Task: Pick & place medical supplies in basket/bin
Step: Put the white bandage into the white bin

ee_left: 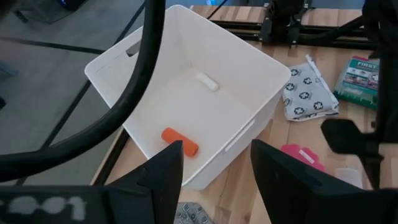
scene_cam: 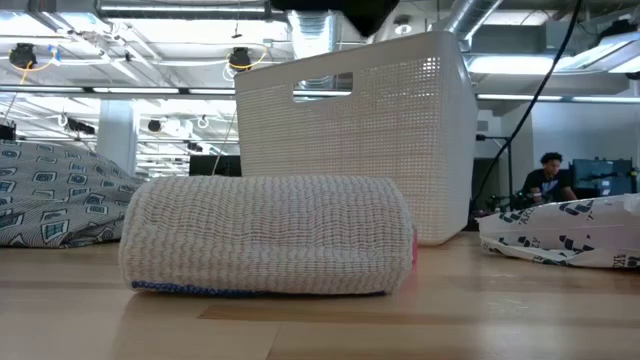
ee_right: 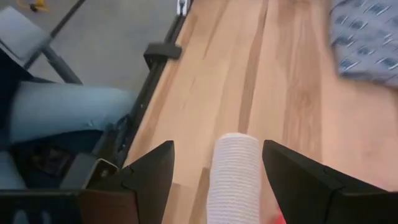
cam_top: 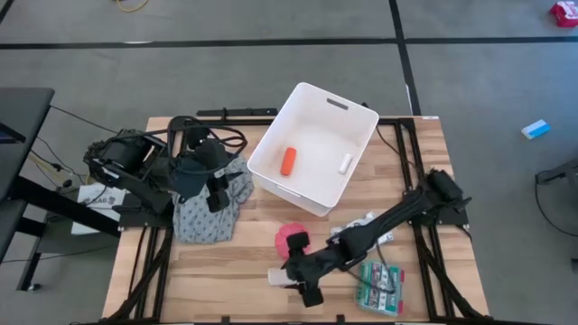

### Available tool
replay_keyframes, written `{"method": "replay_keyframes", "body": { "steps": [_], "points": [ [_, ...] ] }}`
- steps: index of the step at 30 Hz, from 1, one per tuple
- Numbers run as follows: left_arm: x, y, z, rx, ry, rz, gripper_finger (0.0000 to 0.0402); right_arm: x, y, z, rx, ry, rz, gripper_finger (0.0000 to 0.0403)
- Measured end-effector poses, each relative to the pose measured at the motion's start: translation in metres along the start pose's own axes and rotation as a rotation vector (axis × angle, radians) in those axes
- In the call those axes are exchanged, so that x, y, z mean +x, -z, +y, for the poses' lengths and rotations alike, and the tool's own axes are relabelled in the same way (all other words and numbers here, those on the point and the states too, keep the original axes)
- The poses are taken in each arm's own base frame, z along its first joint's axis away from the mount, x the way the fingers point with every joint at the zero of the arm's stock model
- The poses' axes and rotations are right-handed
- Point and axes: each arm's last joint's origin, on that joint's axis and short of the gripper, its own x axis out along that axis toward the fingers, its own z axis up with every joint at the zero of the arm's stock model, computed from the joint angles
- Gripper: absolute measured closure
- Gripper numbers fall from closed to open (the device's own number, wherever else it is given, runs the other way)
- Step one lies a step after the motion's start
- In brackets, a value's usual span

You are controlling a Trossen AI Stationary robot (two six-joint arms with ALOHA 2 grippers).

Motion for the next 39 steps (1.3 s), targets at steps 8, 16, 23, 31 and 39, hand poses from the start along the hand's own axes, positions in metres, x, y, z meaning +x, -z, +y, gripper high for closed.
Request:
{"method": "replay_keyframes", "body": {
  "steps": [8, 16, 23, 31, 39],
  "points": [
    [0.000, 0.001, -0.001, 0.042, 0.047, 0.019, 0.0223, 0.042, 0.024, -0.003, -0.016, 0.048, 0.182, 0.0163],
    [0.000, 0.001, -0.001, 0.044, 0.047, 0.019, 0.0223, 0.070, 0.049, -0.009, 0.039, 0.056, 0.302, 0.0163],
    [0.000, 0.001, -0.001, 0.044, 0.047, 0.019, 0.0223, 0.088, 0.064, -0.012, 0.111, 0.070, 0.349, 0.0164],
    [0.000, 0.001, -0.001, 0.037, 0.047, 0.019, 0.0223, 0.085, 0.063, -0.011, 0.128, 0.086, 0.337, 0.0213],
    [0.000, 0.001, -0.002, 0.036, 0.049, 0.021, 0.0223, 0.077, 0.059, 0.000, 0.123, 0.060, 0.329, 0.0289]
  ]
}}
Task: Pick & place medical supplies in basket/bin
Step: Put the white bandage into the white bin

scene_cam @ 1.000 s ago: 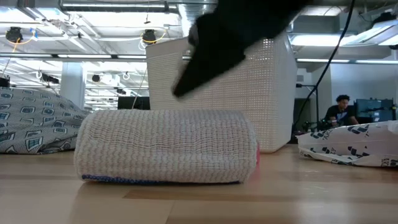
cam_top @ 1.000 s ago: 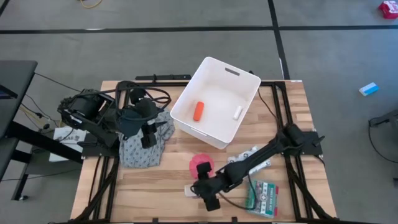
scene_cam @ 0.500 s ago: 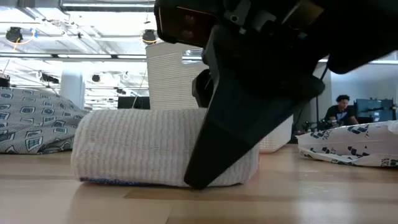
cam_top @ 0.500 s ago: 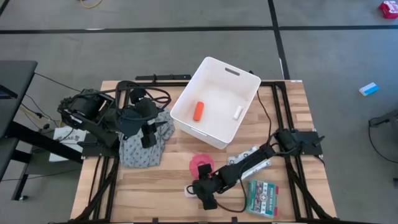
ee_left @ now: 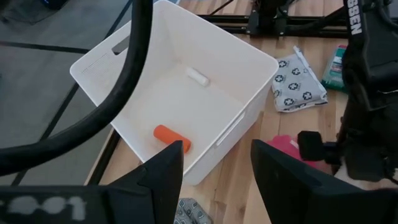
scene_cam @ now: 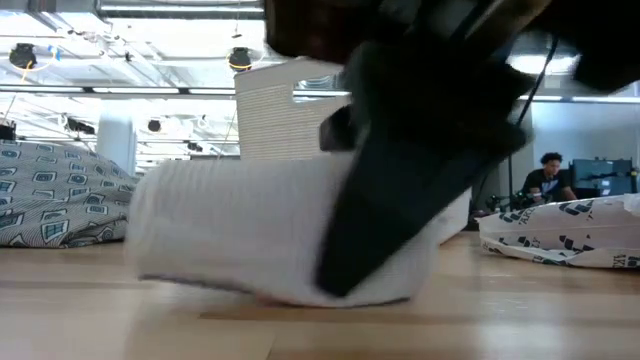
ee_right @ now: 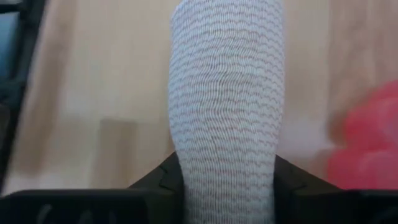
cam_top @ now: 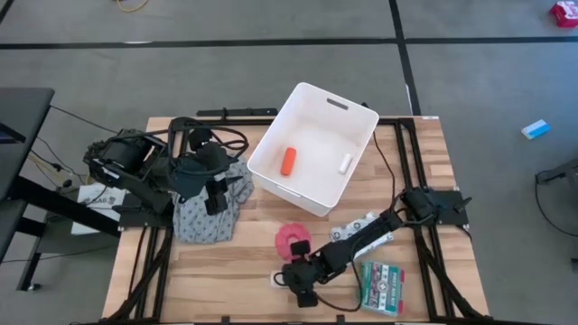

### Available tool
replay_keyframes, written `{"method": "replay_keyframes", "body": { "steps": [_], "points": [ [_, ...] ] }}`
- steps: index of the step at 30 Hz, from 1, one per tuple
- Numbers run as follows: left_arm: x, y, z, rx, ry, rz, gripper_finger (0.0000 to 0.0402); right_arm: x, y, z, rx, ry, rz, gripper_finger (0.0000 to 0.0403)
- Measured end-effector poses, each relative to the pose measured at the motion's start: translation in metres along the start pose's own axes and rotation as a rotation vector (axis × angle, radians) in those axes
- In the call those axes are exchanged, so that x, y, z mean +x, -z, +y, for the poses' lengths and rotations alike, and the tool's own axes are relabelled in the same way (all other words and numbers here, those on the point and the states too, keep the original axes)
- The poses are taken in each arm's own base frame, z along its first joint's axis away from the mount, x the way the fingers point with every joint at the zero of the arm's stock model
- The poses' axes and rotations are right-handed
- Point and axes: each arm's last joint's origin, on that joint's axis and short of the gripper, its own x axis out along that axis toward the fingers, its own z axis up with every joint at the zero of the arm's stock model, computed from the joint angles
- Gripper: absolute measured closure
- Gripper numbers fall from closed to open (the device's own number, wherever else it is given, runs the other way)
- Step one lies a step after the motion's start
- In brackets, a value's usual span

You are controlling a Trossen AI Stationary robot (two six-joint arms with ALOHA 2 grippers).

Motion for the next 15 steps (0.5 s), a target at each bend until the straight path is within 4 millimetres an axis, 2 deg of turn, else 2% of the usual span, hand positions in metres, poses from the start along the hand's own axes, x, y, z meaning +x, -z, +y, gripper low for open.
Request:
{"method": "replay_keyframes", "body": {
  "steps": [3, 7, 10, 15],
  "points": [
    [0.000, 0.000, 0.000, 0.000, 0.000, 0.000, 0.0223, -0.013, -0.005, 0.007, -0.007, -0.021, -0.040, 0.0288],
    [0.000, 0.000, 0.000, 0.000, -0.008, -0.003, 0.0223, -0.040, -0.014, 0.015, -0.003, -0.015, -0.119, 0.0274],
    [0.000, 0.000, 0.000, 0.000, -0.011, -0.004, 0.0223, -0.069, -0.018, 0.019, 0.005, 0.054, -0.174, 0.0274],
    [0.000, 0.000, 0.000, -0.001, -0.010, -0.004, 0.0223, -0.129, -0.024, 0.012, 0.071, 0.179, -0.268, 0.0278]
  ]
}}
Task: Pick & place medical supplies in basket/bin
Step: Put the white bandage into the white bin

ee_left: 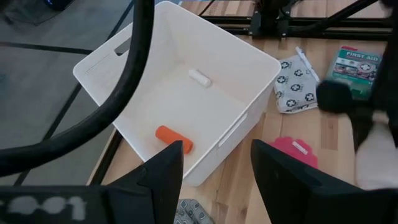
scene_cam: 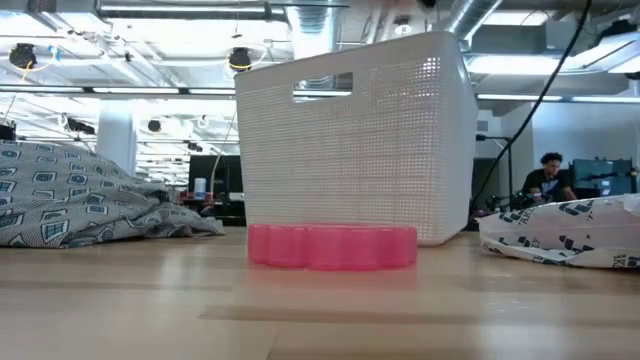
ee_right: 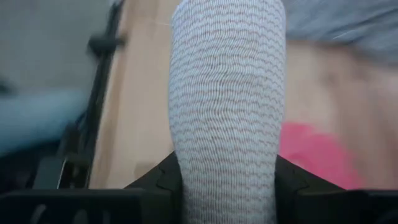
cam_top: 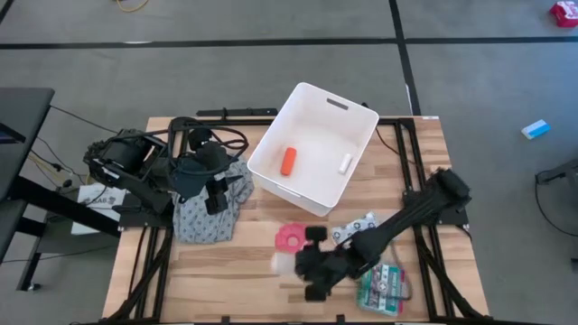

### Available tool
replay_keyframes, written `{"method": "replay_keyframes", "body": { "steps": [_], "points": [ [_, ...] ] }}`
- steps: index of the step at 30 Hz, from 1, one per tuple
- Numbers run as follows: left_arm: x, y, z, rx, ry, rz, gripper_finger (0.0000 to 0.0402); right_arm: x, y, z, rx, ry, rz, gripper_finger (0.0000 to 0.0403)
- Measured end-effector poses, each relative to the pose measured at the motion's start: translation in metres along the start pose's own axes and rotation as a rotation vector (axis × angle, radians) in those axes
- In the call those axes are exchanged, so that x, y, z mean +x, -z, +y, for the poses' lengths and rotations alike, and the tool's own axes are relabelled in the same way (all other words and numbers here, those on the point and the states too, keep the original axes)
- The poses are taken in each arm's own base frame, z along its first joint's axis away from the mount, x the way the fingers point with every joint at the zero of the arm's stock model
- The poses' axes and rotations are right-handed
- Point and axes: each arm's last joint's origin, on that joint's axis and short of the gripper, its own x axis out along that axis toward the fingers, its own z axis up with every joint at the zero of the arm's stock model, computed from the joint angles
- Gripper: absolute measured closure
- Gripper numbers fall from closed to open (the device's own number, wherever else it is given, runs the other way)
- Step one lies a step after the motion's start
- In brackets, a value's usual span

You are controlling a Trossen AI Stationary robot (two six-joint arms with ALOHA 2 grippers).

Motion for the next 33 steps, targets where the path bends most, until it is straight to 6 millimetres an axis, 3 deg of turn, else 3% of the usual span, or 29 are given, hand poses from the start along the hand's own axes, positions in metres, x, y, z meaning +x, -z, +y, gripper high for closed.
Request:
{"method": "replay_keyframes", "body": {
  "steps": [6, 10, 13, 17, 21, 24, 33],
  "points": [
    [0.000, 0.000, 0.000, 0.006, -0.001, 0.000, 0.0223, -0.066, -0.025, -0.030, -0.015, 0.209, -0.181, 0.0272],
    [0.000, 0.000, 0.000, 0.007, -0.002, -0.001, 0.0223, -0.105, -0.040, -0.063, -0.043, 0.405, -0.289, 0.0270],
    [0.000, 0.000, 0.000, 0.008, -0.002, -0.001, 0.0223, -0.123, -0.046, -0.091, -0.030, 0.590, -0.313, 0.0270],
    [0.000, 0.000, 0.000, 0.015, -0.005, -0.002, 0.0223, -0.132, -0.050, -0.135, 0.024, 0.775, -0.282, 0.0269],
    [0.000, 0.000, 0.000, 0.017, -0.006, -0.002, 0.0223, -0.123, -0.053, -0.185, 0.160, 0.780, -0.212, 0.0269],
    [0.000, 0.000, 0.000, 0.017, -0.007, -0.003, 0.0223, -0.103, -0.049, -0.222, 0.258, 0.715, -0.108, 0.0269],
    [0.000, 0.000, 0.000, 0.017, -0.008, -0.002, 0.0223, -0.002, -0.007, -0.314, 0.538, 0.583, 0.291, 0.0269]
  ]
}}
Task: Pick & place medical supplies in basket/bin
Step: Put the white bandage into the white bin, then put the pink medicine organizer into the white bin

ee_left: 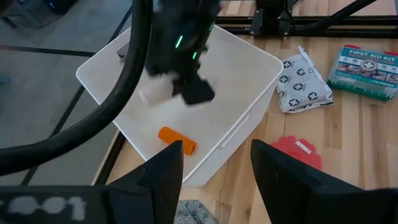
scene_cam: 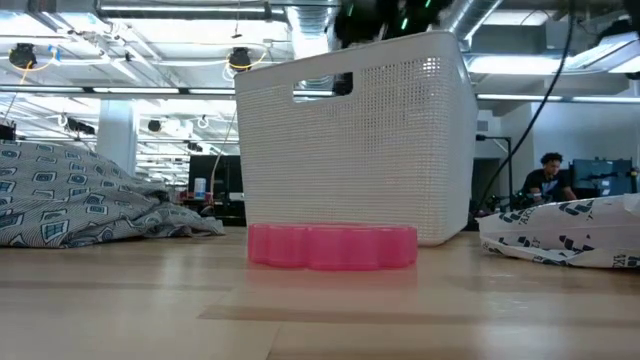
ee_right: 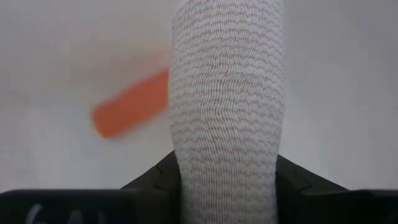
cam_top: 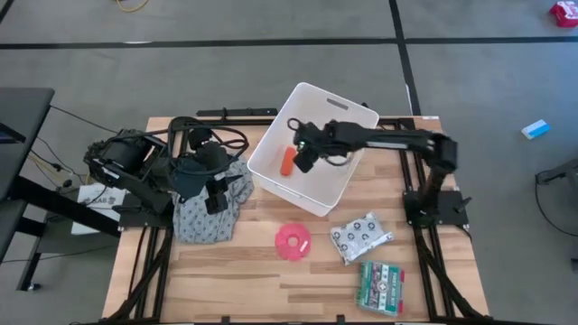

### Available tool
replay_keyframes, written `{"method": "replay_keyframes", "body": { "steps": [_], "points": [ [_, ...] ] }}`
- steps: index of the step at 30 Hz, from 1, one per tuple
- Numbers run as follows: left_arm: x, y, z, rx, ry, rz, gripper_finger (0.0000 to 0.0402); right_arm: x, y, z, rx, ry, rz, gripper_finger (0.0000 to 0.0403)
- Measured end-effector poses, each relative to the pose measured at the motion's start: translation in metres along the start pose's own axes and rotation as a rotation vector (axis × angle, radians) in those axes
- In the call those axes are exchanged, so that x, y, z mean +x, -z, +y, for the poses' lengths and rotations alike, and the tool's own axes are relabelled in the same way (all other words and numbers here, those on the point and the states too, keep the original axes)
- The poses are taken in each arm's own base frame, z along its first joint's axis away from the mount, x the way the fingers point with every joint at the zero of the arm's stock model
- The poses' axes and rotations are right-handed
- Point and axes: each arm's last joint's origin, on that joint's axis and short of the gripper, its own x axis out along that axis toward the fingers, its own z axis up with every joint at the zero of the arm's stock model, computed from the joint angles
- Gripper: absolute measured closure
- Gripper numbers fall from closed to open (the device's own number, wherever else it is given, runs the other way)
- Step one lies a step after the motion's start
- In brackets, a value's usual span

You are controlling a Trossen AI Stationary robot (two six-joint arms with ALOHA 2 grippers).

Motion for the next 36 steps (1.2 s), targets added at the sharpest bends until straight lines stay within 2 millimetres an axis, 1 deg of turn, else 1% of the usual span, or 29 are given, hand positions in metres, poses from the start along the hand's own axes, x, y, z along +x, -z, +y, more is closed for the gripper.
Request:
{"method": "replay_keyframes", "body": {
  "steps": [3, 5, 8, 11, 13, 16, 19, 23, 26, 27, 30, 32, 34, 36],
  "points": [
    [0.000, 0.000, 0.000, 0.002, 0.000, 0.000, 0.0223, 0.038, 0.002, -0.002, 0.049, 0.010, 0.106, 0.0268],
    [0.000, 0.000, 0.000, 0.015, 0.000, 0.000, 0.0223, 0.060, 0.005, -0.002, 0.043, 0.024, 0.166, 0.0268],
    [0.000, 0.000, 0.000, 0.026, 0.000, 0.000, 0.0223, 0.084, 0.012, -0.002, 0.003, 0.049, 0.245, 0.0267],
    [0.000, 0.000, 0.000, 0.027, 0.000, 0.000, 0.0223, 0.094, 0.018, -0.001, -0.044, 0.042, 0.306, 0.0257],
    [0.000, 0.000, 0.000, 0.027, 0.000, 0.000, 0.0223, 0.099, 0.020, 0.000, -0.052, 0.003, 0.335, 0.0244],
    [0.000, 0.000, 0.000, 0.027, 0.000, 0.000, 0.0223, 0.100, 0.019, 0.001, -0.060, -0.055, 0.349, 0.0219],
    [0.000, 0.000, 0.000, 0.027, 0.002, 0.001, 0.0223, 0.101, 0.019, 0.000, -0.081, -0.065, 0.355, 0.0194],
    [0.000, 0.000, 0.000, 0.027, 0.006, 0.002, 0.0223, 0.088, 0.018, -0.003, -0.090, -0.064, 0.355, 0.0171],
    [0.000, 0.000, 0.000, 0.027, 0.008, 0.003, 0.0223, 0.069, 0.014, -0.009, -0.087, -0.071, 0.376, 0.0166],
    [0.000, 0.000, 0.000, 0.026, 0.007, 0.002, 0.0223, 0.062, 0.009, -0.009, -0.078, -0.088, 0.358, 0.0165],
    [0.000, 0.000, 0.000, 0.027, 0.009, 0.003, 0.0223, 0.032, 0.002, -0.015, -0.060, -0.144, 0.381, 0.0168],
    [0.000, 0.000, 0.000, 0.026, 0.009, 0.004, 0.0223, 0.012, -0.005, -0.018, -0.032, -0.174, 0.358, 0.0171],
    [0.000, 0.000, 0.000, 0.026, 0.011, 0.004, 0.0223, -0.013, -0.007, -0.022, -0.009, -0.175, 0.357, 0.0176],
    [0.000, 0.000, -0.001, 0.026, 0.011, 0.004, 0.0223, -0.039, -0.012, -0.024, 0.015, -0.191, 0.318, 0.0180]
  ]
}}
